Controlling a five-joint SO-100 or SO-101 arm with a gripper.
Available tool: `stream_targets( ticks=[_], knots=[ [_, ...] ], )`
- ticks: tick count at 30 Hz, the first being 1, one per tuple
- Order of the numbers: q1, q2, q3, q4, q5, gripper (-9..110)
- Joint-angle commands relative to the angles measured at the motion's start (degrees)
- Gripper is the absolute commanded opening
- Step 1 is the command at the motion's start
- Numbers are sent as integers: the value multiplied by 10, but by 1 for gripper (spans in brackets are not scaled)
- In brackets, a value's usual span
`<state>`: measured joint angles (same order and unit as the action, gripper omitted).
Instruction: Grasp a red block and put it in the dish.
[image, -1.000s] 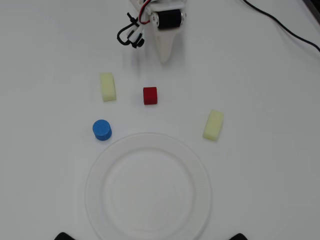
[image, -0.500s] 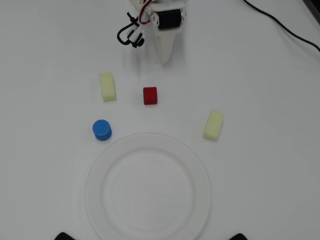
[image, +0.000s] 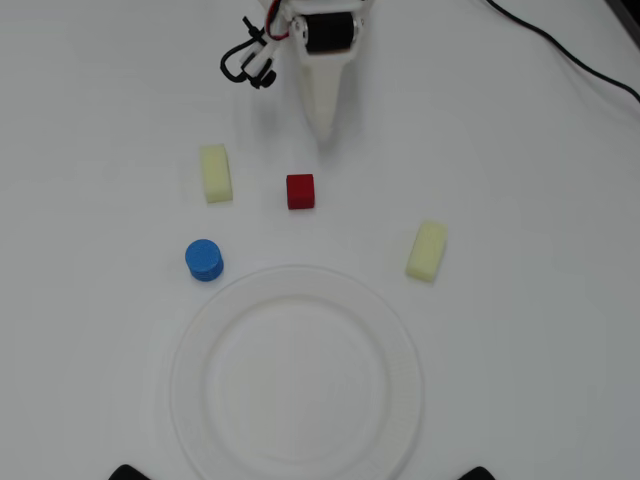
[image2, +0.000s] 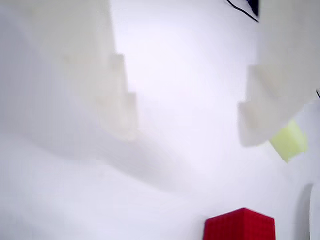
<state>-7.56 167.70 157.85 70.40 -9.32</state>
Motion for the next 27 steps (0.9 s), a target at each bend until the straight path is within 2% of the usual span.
stream_targets(
  ticks=[1,9,17,27],
  knots=[
    [-5,-129,-104,-7,5,20],
    [-25,-389,-283,-22,32,28],
    [-37,-562,-365,-95,32,31],
    [31,-691,-402,-152,-13,32]
  ],
)
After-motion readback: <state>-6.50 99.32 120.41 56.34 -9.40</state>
